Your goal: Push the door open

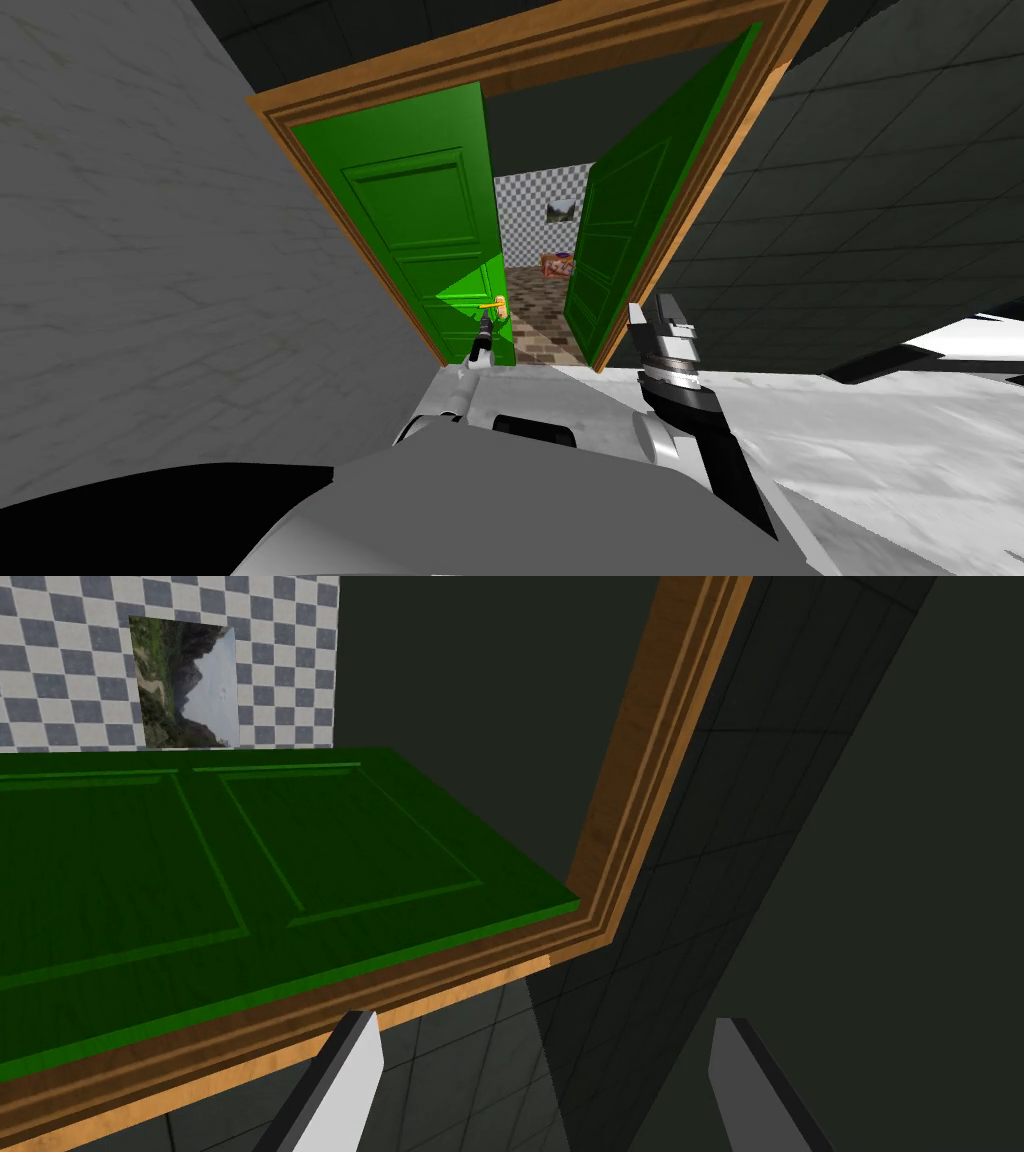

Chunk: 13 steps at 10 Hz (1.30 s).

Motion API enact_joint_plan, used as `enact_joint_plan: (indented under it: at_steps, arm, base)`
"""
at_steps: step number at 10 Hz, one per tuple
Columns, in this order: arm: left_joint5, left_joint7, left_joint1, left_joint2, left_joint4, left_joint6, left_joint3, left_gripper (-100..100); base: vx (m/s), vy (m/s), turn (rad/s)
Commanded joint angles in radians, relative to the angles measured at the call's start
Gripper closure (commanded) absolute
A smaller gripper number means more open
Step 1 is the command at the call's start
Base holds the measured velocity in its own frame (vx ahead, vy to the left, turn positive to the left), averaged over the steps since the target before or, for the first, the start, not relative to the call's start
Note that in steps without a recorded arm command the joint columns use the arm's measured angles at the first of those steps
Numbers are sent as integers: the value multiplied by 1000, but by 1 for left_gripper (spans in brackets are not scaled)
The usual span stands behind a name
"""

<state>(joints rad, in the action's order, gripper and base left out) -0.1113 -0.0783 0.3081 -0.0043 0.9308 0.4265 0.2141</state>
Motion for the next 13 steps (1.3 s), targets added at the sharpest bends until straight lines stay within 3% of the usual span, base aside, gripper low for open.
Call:
enact_joint_plan:
  at_steps: [1, 4, 5, 6, 10, 12, 13]
  arm:
    - [-2, -1, 20, -9, -35, 1, 4, -100]
    - [-4, -1, 48, -30, -82, -6, 9, -100]
    - [-3, 0, 45, -26, -79, -2, 8, -100]
    - [-5, 1, 45, 8, -85, 4, 11, -100]
    - [-7, 3, 42, 31, -91, 13, 15, -100]
    - [-8, 4, 40, 20, -94, 18, 18, -100]
    - [-9, 5, 39, 4, -96, 22, 19, -100]
  base:
    - [-26, 114, -68]
    - [-31, 156, -114]
    - [-12, 60, -24]
    - [105, 15, -28]
    - [168, 28, -24]
    - [225, 2, -24]
    - [213, 32, -26]
